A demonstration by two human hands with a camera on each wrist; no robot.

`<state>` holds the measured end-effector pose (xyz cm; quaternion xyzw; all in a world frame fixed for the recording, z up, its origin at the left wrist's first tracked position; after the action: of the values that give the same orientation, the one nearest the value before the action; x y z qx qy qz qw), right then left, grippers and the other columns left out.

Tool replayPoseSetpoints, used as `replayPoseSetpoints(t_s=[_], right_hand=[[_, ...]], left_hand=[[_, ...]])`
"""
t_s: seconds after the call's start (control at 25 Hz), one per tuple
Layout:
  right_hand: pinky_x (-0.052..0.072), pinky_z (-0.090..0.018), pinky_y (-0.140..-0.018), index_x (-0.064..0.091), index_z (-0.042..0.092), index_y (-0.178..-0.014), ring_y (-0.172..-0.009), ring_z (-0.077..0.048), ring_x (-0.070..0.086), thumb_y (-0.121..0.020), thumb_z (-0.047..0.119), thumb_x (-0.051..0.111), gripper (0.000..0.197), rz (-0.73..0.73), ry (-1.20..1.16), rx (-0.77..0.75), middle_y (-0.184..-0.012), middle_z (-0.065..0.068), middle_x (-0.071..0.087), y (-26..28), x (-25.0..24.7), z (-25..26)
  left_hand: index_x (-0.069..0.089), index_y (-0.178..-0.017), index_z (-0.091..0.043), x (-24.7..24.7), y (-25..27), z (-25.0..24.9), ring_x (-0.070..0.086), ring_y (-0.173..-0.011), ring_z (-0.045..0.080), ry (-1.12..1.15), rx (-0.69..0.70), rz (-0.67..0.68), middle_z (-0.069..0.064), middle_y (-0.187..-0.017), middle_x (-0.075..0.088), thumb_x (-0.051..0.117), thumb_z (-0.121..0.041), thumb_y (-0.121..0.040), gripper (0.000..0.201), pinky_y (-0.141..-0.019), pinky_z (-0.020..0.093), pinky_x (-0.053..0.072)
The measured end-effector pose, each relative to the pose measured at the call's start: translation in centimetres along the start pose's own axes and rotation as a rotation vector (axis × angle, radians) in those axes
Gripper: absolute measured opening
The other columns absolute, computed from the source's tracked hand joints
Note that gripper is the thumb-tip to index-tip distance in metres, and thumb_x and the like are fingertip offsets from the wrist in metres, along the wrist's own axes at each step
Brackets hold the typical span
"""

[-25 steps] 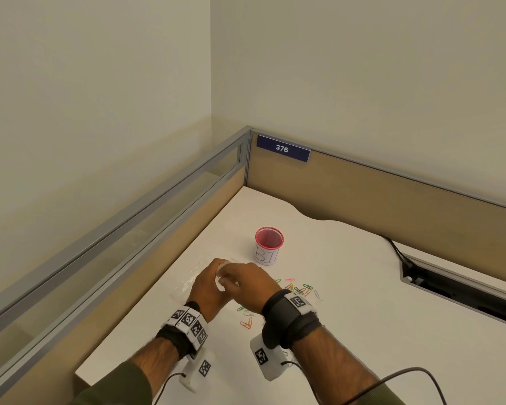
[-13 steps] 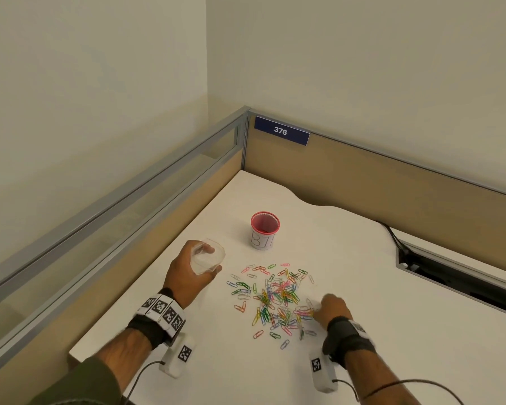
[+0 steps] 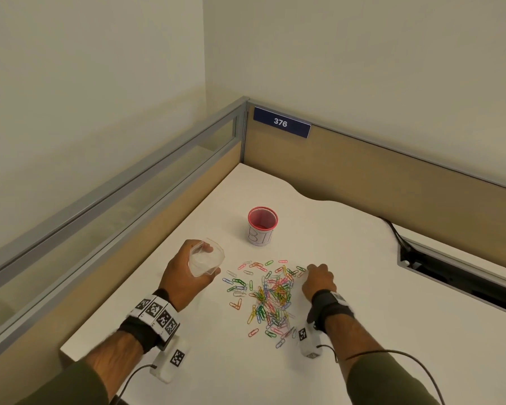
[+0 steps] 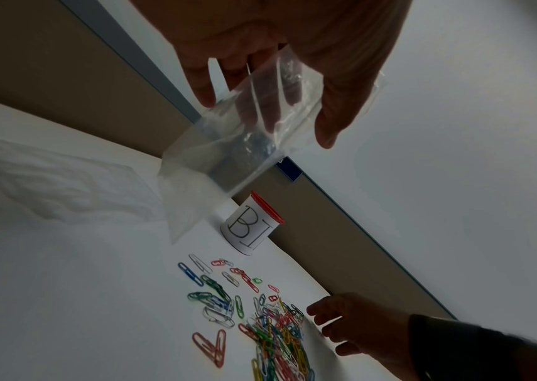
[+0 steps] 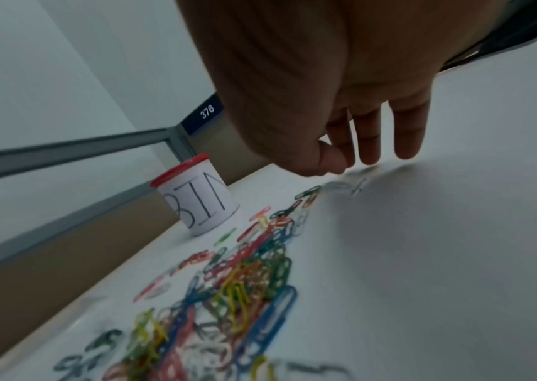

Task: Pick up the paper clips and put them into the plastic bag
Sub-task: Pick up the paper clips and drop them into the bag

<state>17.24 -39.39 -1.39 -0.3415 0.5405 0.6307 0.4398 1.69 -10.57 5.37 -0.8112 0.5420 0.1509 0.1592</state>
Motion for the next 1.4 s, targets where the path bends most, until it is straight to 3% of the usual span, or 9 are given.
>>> replayPoseSetpoints(t_s=[0.32,0.4,0.48,0.56,0.64,0.76,0.88,1.2,1.4], right_hand=[[0.045,-0.041,-0.099,0.055,0.01,-0.123,-0.119,-0.031,0.047,-0.093,0.012,0.044,0.033,0.047,0.12,-0.315,-0.127,-0.014,0.047,0.7,2.3,1.4],[0.046,-0.039,-0.097,0.057,0.01,-0.121,-0.115,-0.03,0.051,-0.093,0.027,0.051,0.033,0.032,0.042,-0.322,-0.123,-0.013,0.052,1.0,2.0,1.3],[0.046,-0.041,-0.095,0.053,0.015,-0.123,-0.115,-0.027,0.047,-0.081,0.051,0.063,0.056,0.057,0.028,-0.315,-0.123,-0.008,0.049,1.6,1.9,1.6],[0.047,-0.043,-0.095,0.048,0.021,-0.128,-0.117,-0.026,0.043,-0.067,0.061,0.071,0.076,0.104,0.085,-0.331,-0.123,-0.004,0.046,2.2,2.1,3.1],[0.047,-0.044,-0.096,0.05,0.022,-0.128,-0.119,-0.027,0.042,-0.072,0.049,0.072,0.065,0.115,0.137,-0.367,-0.126,-0.005,0.045,2.5,2.6,4.4],[0.047,-0.041,-0.097,0.054,0.017,-0.124,-0.119,-0.028,0.045,-0.091,0.025,0.053,0.034,0.026,0.168,-0.405,-0.127,-0.009,0.047,2.2,2.9,5.6],[0.049,-0.037,-0.093,0.056,0.015,-0.117,-0.112,-0.027,0.05,-0.095,0.021,0.046,0.025,-0.021,0.175,-0.401,-0.121,-0.01,0.052,2.4,3.1,5.1],[0.051,-0.031,-0.08,0.067,0.014,-0.096,-0.093,-0.026,0.063,-0.089,0.012,0.054,0.015,-0.095,-0.068,-0.261,-0.103,-0.009,0.069,1.3,1.5,2.7],[0.055,-0.031,-0.085,0.067,0.018,-0.113,-0.089,-0.021,0.068,-0.086,0.011,0.063,0.028,-0.131,-0.335,-0.186,-0.102,-0.006,0.073,1.5,0.4,1.7]], left_hand=[[0.054,-0.11,-0.023,-0.1,-0.3,0.8,0.057,-0.112,0.01,0.01,-0.034,-0.003,-0.017,-0.111,0.062,0.084,-0.015,-0.073,0.048,-0.089,0.013,0.04],[0.054,-0.111,-0.022,-0.1,-0.5,1.0,0.057,-0.113,0.01,0.006,-0.032,-0.006,-0.017,-0.111,0.061,0.084,-0.015,-0.073,0.049,-0.092,0.018,0.04],[0.054,-0.111,-0.021,0.0,-0.6,1.1,0.057,-0.113,0.011,0.011,-0.029,0.004,-0.017,-0.111,0.062,0.084,-0.016,-0.073,0.049,-0.093,0.02,0.04],[0.053,-0.111,-0.021,-0.3,-0.8,1.0,0.057,-0.113,0.012,0.008,-0.027,0.013,-0.017,-0.111,0.061,0.084,-0.015,-0.073,0.049,-0.093,0.02,0.04],[0.053,-0.111,-0.021,0.1,-0.9,0.8,0.056,-0.112,0.012,0.013,-0.039,0.014,-0.016,-0.111,0.061,0.084,-0.015,-0.073,0.049,-0.094,0.021,0.041],[0.052,-0.113,-0.021,0.4,-1.3,0.7,0.055,-0.113,0.012,0.021,-0.034,0.013,-0.012,-0.112,0.061,0.083,-0.016,-0.074,0.05,-0.092,0.016,0.04],[0.052,-0.113,-0.022,1.1,-1.6,0.7,0.056,-0.113,0.012,0.021,-0.026,0.03,-0.01,-0.113,0.062,0.083,-0.017,-0.074,0.05,-0.087,0.008,0.038],[0.052,-0.113,-0.024,2.6,-2.0,0.6,0.059,-0.109,0.01,0.011,-0.016,0.079,-0.01,-0.109,0.064,0.083,-0.019,-0.074,0.05,-0.092,0.015,0.042],[0.052,-0.114,-0.022,3.3,-2.4,0.4,0.059,-0.11,0.014,0.001,-0.015,0.103,-0.007,-0.109,0.064,0.083,-0.017,-0.074,0.051,-0.093,0.02,0.043]])
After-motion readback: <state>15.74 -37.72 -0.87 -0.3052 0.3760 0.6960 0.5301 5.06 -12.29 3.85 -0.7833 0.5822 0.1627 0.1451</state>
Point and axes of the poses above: each hand's wrist, its own y-axis away from the middle knuckle, its own x-axis out of the palm, z = x × y, the point moved 1 cm from there along -y, towards the middle knuckle
